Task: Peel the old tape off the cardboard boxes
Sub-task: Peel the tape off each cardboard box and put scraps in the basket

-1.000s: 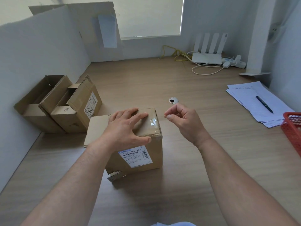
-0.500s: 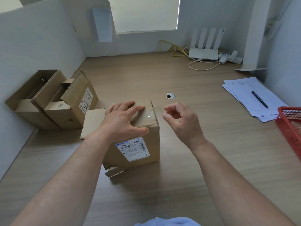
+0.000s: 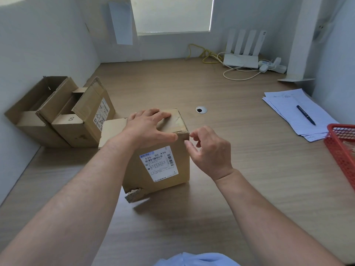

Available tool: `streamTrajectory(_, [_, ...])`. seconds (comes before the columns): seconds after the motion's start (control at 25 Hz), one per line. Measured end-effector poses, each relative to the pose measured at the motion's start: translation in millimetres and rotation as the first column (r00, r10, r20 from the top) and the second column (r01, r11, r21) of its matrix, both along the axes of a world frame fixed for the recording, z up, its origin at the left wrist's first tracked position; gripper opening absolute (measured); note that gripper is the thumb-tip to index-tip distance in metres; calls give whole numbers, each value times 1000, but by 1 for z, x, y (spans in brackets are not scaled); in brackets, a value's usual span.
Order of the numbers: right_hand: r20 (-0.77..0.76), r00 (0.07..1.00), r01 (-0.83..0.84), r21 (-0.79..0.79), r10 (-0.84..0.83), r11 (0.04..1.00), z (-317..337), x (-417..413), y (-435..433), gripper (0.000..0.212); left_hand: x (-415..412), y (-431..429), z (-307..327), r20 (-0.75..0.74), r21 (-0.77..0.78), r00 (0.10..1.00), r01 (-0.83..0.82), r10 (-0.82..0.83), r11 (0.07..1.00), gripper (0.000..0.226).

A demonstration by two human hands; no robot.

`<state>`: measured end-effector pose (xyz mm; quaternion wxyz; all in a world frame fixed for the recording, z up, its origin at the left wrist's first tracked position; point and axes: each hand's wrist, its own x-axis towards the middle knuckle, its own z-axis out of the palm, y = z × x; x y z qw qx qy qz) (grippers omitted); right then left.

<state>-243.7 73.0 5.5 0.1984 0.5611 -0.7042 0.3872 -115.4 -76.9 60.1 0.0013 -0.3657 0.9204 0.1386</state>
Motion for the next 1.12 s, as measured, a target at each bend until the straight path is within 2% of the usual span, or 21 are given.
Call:
streamTrajectory(0.24, [-78,996,43,-44,-47,998,1,1,-9,7,-5,-7,0,6,1,1000,5,-5,1000,81])
streamTrajectory(0.44, [-138,989,44,-72,-53,996,6,1,-17,12,-6,-10,-1,8,-4,1000,-8,8,1000,77])
streamTrajectory(0.76, [3,998,-62,-67,62,996,2,-7,-14,13,-4,-10,-5,1,-7,1000,1,-1,1000,78])
streamTrajectory(0.88, [79,988,-129,-21,130,991,-1,-8,-7,21,-4,-12,-6,4,-8,1000,0,0,1000,78])
streamTrajectory(1.12, [18,992,-123,45,122,991,5,-7,-10,6,-3,-12,-7,-4,-19,1000,1,-1,1000,78])
